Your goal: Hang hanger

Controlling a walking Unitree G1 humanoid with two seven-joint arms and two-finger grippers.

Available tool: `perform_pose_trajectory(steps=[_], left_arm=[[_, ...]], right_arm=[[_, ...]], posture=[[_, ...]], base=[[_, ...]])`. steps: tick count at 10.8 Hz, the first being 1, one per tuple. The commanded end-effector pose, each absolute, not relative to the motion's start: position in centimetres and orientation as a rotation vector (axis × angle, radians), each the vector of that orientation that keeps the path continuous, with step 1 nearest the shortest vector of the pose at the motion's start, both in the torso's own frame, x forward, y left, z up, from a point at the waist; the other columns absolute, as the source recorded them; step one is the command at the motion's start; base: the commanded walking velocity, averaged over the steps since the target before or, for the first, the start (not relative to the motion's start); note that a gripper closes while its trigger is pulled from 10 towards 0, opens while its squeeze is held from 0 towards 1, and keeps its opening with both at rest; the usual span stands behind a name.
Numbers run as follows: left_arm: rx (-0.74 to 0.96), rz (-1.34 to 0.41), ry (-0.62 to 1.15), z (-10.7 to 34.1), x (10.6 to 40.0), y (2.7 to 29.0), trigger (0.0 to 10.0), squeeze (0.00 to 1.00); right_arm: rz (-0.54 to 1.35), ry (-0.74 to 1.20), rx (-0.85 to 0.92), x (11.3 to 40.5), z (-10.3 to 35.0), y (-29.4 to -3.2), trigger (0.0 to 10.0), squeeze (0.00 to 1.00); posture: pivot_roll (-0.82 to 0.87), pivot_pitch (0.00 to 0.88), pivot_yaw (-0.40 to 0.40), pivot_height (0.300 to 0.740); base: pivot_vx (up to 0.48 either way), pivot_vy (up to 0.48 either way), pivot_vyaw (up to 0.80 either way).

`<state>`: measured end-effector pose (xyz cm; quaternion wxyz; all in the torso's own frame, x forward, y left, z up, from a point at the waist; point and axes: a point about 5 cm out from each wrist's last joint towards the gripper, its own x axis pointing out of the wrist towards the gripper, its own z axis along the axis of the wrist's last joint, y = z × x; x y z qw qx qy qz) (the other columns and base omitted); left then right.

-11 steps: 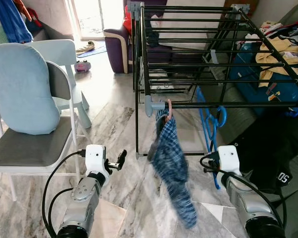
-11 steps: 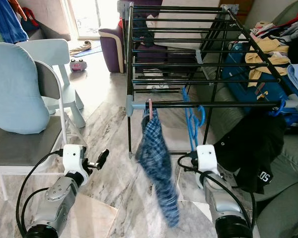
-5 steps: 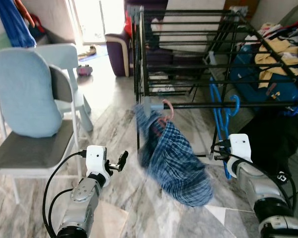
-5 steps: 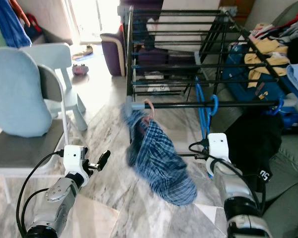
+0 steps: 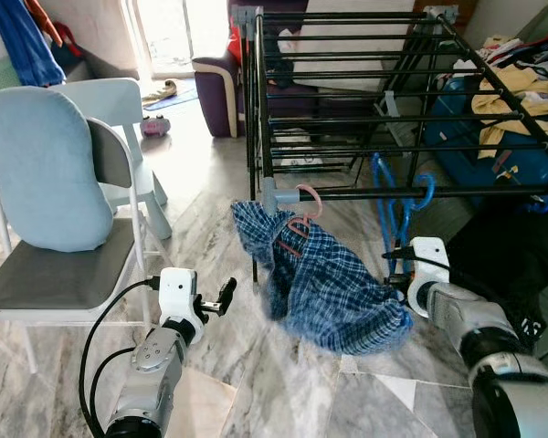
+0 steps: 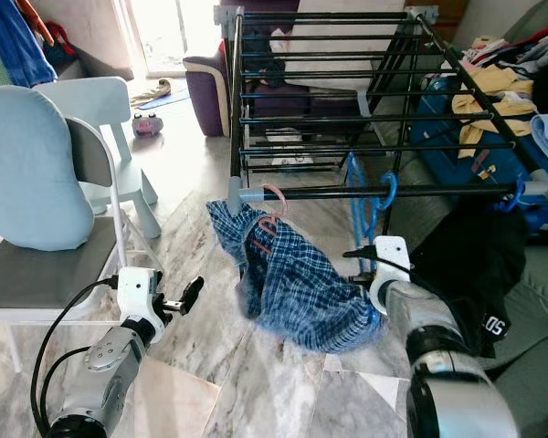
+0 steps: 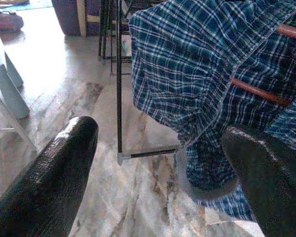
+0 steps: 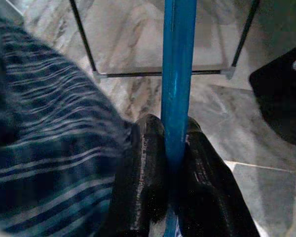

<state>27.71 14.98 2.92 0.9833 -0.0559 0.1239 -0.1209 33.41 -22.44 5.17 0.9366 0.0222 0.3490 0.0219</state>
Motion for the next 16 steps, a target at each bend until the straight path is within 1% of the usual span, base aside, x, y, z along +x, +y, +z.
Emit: perform_pose_trajectory(steps=[1, 4, 6, 8, 9, 10, 12, 15, 16], left_arm=[[-0.104, -0.242, 0.246, 3.1, 27.7, 15.2, 10.0, 0.00], [-0.095, -0.223, 0.251, 3.1, 27.4, 15.7, 10.0, 0.00], [-0.079, -0.221, 0.254, 3.2, 27.4, 16.0, 10.0, 0.00], [-0.069, -0.238, 0.257, 3.3, 27.7, 15.7, 10.0, 0.00], [-0.071, -0.240, 0.256, 3.3, 27.7, 15.6, 10.0, 0.00], [-0.072, -0.239, 0.257, 3.3, 27.7, 15.6, 10.0, 0.00], [-0.073, -0.236, 0.259, 3.3, 27.7, 15.6, 10.0, 0.00], [-0.064, -0.234, 0.270, 3.2, 27.5, 15.6, 10.0, 0.00], [-0.060, -0.241, 0.265, 3.2, 27.4, 15.6, 10.0, 0.00]], right_arm=[[0.061, 0.733, 0.073, 33.7, 5.3, -22.0, 10.0, 0.00], [-0.010, 0.780, 0.116, 32.6, 4.2, -23.4, 10.0, 0.00], [-0.045, 0.822, 0.141, 31.3, 3.0, -24.3, 10.0, 0.00], [-0.052, 0.815, 0.073, 30.9, 2.5, -24.8, 10.0, 0.00], [-0.077, 0.762, -0.002, 31.0, 2.8, -25.5, 10.0, 0.56], [-0.073, 0.753, -0.048, 30.9, 2.8, -25.7, 10.0, 1.00], [-0.101, 0.734, -0.091, 30.8, 2.8, -26.0, 10.0, 1.00], [-0.151, 0.654, -0.164, 30.7, 3.2, -26.7, 10.0, 1.00], [-0.165, 0.593, -0.169, 30.3, 3.2, -26.8, 10.0, 1.00]], posture=[[-0.09, 0.000, -0.033, 0.740], [-0.07, 0.000, -0.039, 0.740], [-0.07, 0.000, -0.026, 0.740], [-0.08, 0.000, -0.020, 0.740], [-0.08, 0.000, -0.018, 0.740], [-0.08, 0.000, -0.018, 0.740], [-0.08, 0.000, -0.017, 0.740], [-0.08, 0.000, -0.012, 0.740], [-0.09, 0.000, -0.008, 0.740]], base=[[0.000, 0.000, 0.00], [0.000, 0.000, 0.00], [0.000, 0.000, 0.00], [0.000, 0.000, 0.00], [0.000, 0.000, 0.00], [0.000, 0.000, 0.00], [0.000, 0.000, 0.00], [0.000, 0.000, 0.00], [0.000, 0.000, 0.00]])
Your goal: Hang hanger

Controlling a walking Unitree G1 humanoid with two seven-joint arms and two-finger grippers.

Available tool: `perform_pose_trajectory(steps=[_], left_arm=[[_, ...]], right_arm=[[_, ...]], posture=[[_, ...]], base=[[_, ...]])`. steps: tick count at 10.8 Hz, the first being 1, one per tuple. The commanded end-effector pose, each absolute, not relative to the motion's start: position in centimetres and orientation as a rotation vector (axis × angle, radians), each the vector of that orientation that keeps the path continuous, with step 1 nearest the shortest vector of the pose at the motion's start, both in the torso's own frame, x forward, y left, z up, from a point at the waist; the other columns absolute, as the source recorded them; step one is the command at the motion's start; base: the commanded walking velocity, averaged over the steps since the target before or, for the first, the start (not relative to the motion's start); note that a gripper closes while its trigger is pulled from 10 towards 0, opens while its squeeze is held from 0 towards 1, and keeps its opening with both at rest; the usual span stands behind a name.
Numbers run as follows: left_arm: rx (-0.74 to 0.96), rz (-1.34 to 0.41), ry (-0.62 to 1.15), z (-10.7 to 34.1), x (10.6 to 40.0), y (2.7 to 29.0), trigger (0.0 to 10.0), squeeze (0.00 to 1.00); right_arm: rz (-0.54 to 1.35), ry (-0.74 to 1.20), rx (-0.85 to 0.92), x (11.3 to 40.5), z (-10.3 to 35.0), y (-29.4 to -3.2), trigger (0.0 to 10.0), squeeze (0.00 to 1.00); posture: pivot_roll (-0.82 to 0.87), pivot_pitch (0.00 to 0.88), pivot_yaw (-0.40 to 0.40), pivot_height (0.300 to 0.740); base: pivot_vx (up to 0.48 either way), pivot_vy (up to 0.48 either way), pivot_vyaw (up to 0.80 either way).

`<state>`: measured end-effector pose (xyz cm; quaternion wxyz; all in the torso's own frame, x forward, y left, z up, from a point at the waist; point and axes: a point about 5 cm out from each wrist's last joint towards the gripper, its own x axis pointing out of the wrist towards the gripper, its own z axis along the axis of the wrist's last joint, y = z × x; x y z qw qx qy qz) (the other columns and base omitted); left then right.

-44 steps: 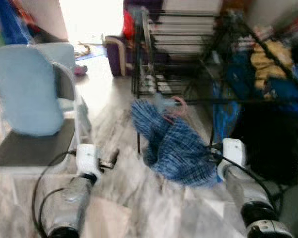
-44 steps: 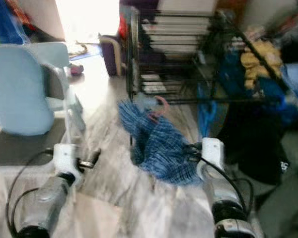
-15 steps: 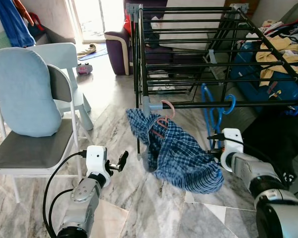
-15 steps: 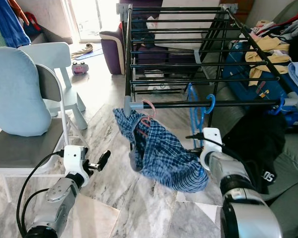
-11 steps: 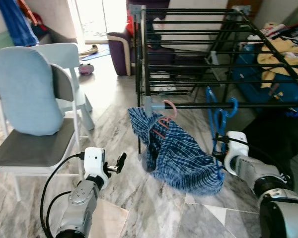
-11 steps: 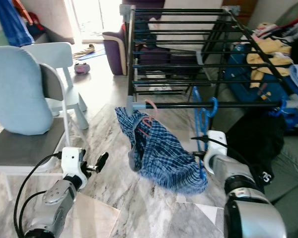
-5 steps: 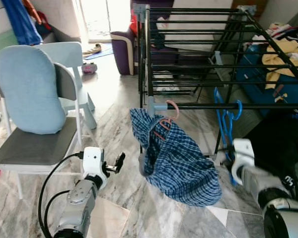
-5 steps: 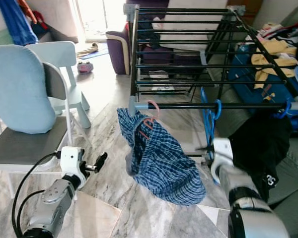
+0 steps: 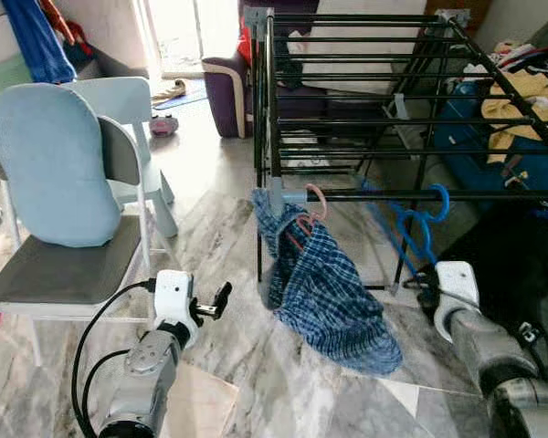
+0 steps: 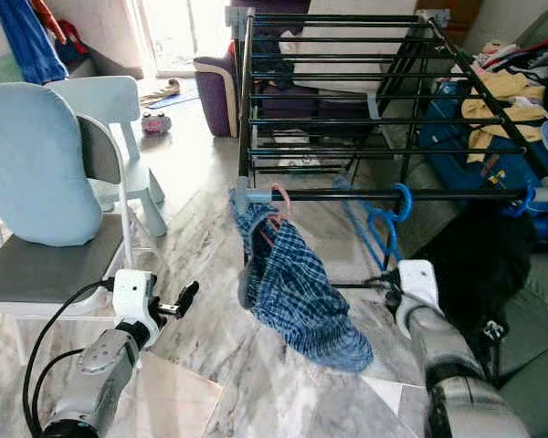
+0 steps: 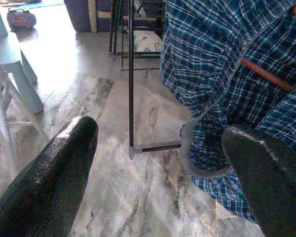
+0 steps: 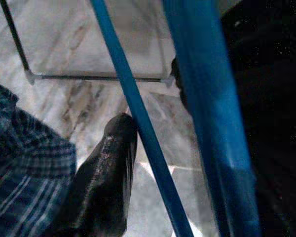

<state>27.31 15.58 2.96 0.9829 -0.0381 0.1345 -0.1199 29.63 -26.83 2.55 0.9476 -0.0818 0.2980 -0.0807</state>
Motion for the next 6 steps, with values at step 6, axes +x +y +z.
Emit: perform_pose_trajectory(steps=[6], left_arm=[[-0.047, -0.250, 0.236, 3.6, 27.5, 15.7, 10.0, 0.00]], right_arm=[[-0.230, 0.285, -0.230, 27.3, 4.3, -24.4, 10.0, 1.00]], posture=[[-0.11, 0.000, 0.006, 0.740]], base=[[0.000, 0.000, 0.00]])
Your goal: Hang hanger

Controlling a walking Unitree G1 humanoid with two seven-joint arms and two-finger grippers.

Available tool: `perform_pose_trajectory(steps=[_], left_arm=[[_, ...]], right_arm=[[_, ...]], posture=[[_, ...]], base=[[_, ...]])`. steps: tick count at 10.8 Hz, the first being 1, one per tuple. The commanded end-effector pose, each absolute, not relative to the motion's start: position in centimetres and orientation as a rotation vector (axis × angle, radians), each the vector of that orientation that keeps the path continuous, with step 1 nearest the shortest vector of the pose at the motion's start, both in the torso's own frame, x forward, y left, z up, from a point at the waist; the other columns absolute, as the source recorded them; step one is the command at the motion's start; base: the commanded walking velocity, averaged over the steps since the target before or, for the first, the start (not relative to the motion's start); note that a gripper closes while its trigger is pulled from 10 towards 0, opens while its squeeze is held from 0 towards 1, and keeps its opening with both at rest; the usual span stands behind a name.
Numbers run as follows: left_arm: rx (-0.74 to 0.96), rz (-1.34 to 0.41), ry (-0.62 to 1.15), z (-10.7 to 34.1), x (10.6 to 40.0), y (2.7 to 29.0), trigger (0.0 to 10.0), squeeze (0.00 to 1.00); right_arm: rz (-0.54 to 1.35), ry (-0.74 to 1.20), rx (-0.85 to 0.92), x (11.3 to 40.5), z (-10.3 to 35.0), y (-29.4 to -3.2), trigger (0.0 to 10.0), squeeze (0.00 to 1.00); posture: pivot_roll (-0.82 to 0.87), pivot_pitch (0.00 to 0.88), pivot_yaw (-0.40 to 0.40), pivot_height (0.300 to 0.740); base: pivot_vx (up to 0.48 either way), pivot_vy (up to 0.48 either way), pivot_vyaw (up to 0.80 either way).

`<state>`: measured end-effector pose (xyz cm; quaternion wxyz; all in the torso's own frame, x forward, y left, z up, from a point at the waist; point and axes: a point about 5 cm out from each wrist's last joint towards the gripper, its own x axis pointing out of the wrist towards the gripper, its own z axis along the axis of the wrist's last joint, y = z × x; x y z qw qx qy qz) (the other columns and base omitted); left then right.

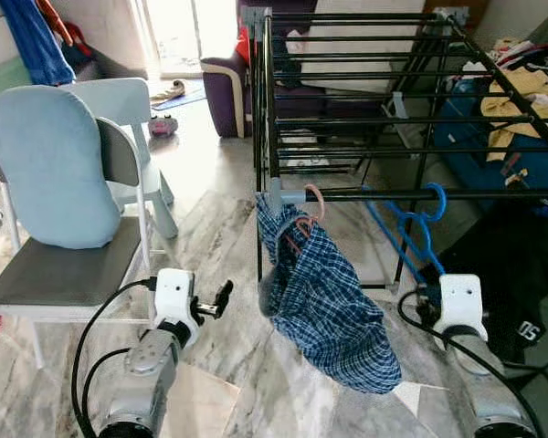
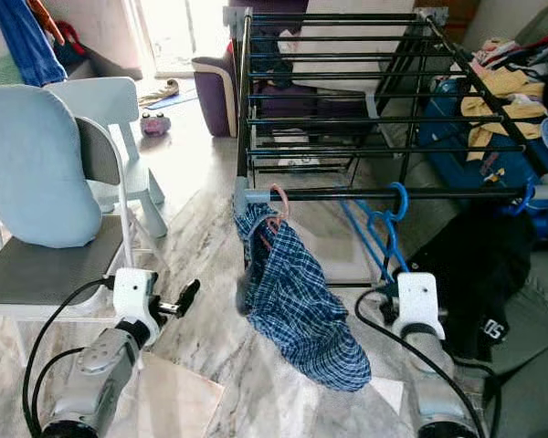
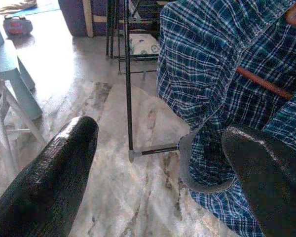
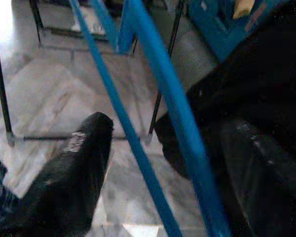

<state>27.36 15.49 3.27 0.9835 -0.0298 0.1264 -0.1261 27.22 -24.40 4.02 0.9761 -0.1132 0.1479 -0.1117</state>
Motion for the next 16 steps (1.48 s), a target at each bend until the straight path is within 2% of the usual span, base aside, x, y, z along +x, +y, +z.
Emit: perform_pose_trajectory(steps=[1, 5, 16], left_arm=[[-0.045, -0.250, 0.236, 3.6, 27.4, 15.7, 10.0, 0.00], [-0.035, -0.245, 0.235, 3.6, 27.4, 15.7, 10.0, 0.00], [-0.033, -0.228, 0.247, 3.3, 27.2, 15.6, 10.0, 0.00]], right_arm=[[-0.233, 0.251, -0.236, 27.3, 4.9, -24.3, 10.0, 1.00], [-0.214, 0.166, -0.239, 27.6, 6.5, -23.5, 10.0, 1.00], [-0.150, 0.163, -0.213, 28.5, 6.8, -22.0, 10.0, 1.00]], posture=[[-0.11, 0.000, 0.006, 0.740], [-0.10, 0.000, 0.000, 0.740], [-0.10, 0.000, -0.017, 0.740]], base=[[0.000, 0.000, 0.00], [-0.068, 0.000, 0.00], [-0.363, 0.000, 0.00]])
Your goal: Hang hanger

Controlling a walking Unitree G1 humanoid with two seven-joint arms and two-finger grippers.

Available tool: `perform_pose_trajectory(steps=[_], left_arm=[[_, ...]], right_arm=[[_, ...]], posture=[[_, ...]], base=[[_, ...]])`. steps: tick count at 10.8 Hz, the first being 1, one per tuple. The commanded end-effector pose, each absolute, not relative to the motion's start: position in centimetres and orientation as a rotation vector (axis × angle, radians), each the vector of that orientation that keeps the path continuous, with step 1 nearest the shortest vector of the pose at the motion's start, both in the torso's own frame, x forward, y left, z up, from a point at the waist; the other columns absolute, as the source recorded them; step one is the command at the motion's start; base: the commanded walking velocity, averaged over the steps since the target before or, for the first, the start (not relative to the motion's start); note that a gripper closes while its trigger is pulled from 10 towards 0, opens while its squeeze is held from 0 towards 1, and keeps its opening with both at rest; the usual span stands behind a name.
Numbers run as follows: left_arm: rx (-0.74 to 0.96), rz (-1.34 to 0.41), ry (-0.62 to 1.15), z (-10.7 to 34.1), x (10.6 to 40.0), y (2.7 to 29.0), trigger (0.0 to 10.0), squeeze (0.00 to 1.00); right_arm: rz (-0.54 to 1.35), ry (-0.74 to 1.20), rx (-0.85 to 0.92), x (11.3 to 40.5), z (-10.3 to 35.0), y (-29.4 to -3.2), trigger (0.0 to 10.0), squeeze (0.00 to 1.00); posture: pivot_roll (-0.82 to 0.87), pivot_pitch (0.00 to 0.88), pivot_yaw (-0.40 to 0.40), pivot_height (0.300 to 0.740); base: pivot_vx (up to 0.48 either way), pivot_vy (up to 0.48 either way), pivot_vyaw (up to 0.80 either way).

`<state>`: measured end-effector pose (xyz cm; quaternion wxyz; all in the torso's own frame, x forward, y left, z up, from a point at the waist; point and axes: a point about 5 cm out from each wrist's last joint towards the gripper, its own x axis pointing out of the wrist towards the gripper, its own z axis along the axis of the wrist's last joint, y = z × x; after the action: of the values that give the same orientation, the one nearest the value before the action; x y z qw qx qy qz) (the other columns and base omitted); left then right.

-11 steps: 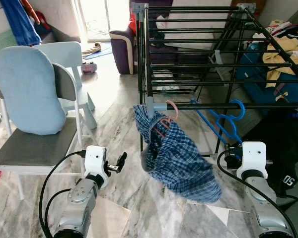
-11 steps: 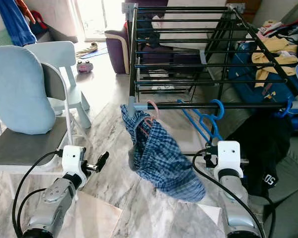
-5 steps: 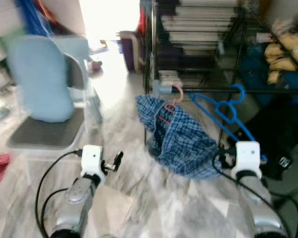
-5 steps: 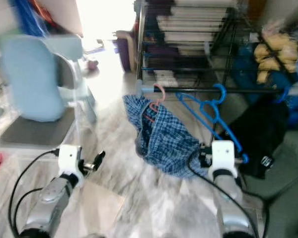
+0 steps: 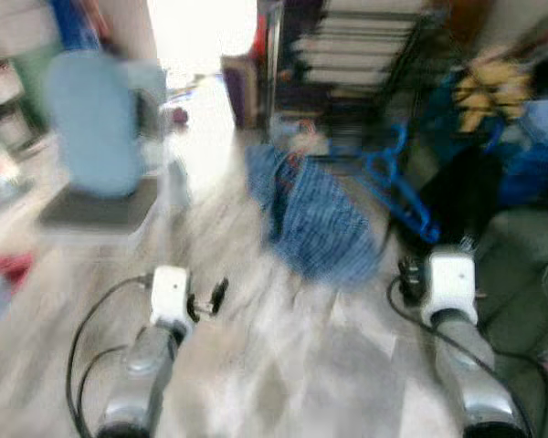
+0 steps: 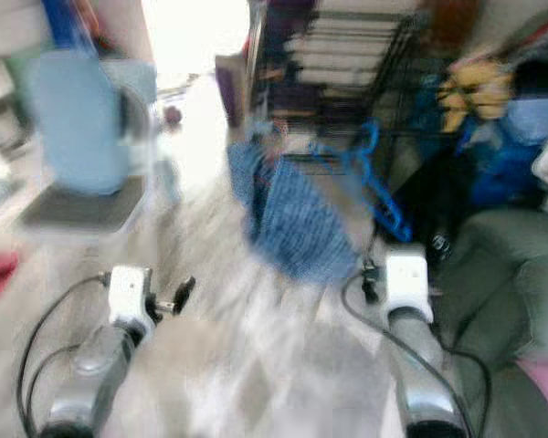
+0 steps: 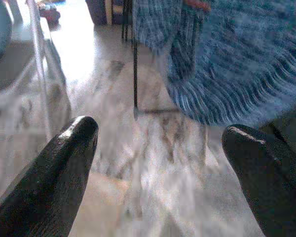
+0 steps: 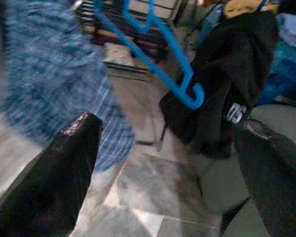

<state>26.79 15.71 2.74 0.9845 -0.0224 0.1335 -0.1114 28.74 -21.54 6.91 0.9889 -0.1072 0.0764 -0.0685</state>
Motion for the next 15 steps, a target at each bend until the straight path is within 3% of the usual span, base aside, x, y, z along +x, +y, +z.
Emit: perform_pose_trajectory(steps=[1, 2, 3, 7, 10, 15], left_arm=[[-0.032, -0.225, 0.247, 3.3, 27.2, 15.7, 10.0, 0.00], [-0.030, -0.221, 0.247, 3.3, 27.2, 15.7, 10.0, 0.00], [-0.028, -0.218, 0.247, 3.3, 27.3, 15.8, 10.0, 0.00], [-0.010, -0.194, 0.237, 3.5, 27.4, 16.6, 10.0, 0.00], [0.005, -0.166, 0.225, 3.8, 27.7, 17.2, 10.0, 0.00], [0.102, -0.023, 0.130, 6.8, 29.8, 21.8, 10.0, 0.00]], right_arm=[[-0.139, 0.164, -0.207, 28.6, 6.8, -21.7, 10.0, 0.91], [-0.123, 0.165, -0.201, 28.8, 6.8, -21.5, 10.0, 0.36], [-0.103, 0.162, -0.183, 28.9, 6.8, -21.2, 10.0, 0.00], [-0.022, 0.147, -0.089, 29.3, 6.8, -19.5, 10.0, 0.00], [-0.006, 0.161, -0.064, 29.6, 6.6, -19.1, 10.0, 0.00], [0.006, 0.145, -0.001, 30.7, 7.1, -18.3, 10.0, 0.00]], posture=[[-0.10, 0.000, -0.017, 0.740], [-0.09, 0.000, -0.021, 0.740], [-0.09, 0.000, -0.023, 0.740], [-0.07, 0.000, -0.029, 0.740], [-0.06, 0.000, -0.023, 0.740], [-0.04, 0.000, -0.006, 0.740]], base=[[-0.394, 0.000, 0.00], [-0.390, 0.000, 0.00], [-0.390, 0.000, 0.00], [-0.371, 0.000, 0.00], [0.000, 0.000, 0.00], [0.000, 0.000, 0.16]])
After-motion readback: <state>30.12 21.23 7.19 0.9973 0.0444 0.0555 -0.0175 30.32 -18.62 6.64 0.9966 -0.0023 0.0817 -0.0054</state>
